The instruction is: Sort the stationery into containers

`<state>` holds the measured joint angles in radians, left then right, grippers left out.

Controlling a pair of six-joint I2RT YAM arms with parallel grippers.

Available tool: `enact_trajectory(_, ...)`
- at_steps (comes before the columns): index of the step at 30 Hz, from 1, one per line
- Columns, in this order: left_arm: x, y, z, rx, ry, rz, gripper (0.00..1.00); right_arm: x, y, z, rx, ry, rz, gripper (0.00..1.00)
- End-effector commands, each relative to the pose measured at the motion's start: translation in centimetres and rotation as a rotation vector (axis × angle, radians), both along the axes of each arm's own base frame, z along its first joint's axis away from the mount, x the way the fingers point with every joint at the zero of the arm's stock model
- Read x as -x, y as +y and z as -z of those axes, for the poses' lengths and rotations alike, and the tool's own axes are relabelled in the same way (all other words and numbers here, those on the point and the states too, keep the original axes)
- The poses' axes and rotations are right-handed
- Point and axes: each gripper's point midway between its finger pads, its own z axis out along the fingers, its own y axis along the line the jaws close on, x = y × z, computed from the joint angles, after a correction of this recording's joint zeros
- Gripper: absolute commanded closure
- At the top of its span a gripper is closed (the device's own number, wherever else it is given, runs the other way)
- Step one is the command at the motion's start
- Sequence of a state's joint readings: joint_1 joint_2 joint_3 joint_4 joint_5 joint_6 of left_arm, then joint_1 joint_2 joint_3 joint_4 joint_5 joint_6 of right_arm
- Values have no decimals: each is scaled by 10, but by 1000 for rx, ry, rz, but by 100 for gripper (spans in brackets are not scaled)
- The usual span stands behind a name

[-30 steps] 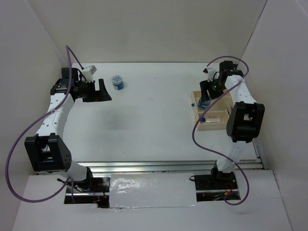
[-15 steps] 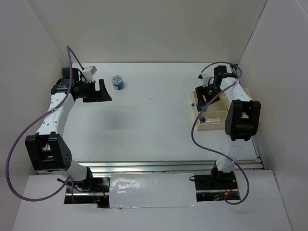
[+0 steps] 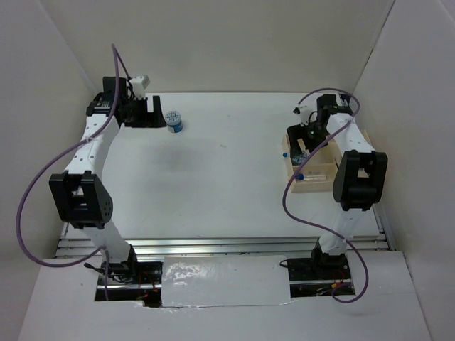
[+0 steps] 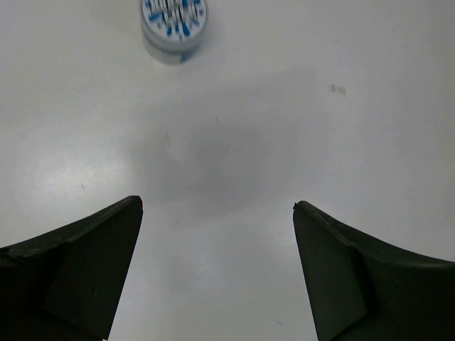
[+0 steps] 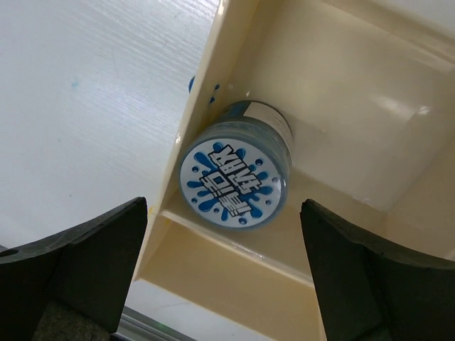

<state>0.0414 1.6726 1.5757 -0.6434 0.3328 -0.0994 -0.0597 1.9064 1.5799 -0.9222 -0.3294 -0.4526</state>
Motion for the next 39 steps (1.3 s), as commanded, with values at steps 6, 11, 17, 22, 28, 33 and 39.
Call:
enact_trajectory(6,-108,7,-7,-119,-132,-9,1,-6,2,-108,-63,-248,36,4)
enact_trajectory(11,-143,-14,34,-181,-120,5,1,8,6,-129,-119,-299,53,3)
enact_trajectory(17,-161,-23,78,-143,-114,3,1,22,6,-132,-121,-311,48,2)
enact_trajectory(22,-172,-22,106,-191,-86,-16,1,26,3,-128,-131,-287,57,2)
enact_trajectory(28,-179,-21,124,-235,-80,-32,1,25,4,-126,-142,-278,57,2)
enact_trajectory(33,-188,-30,132,-223,-99,-16,1,24,4,-120,-144,-261,56,2)
enact_trajectory(39,-197,-39,129,-207,-146,-5,1,25,1,-117,-144,-254,60,2)
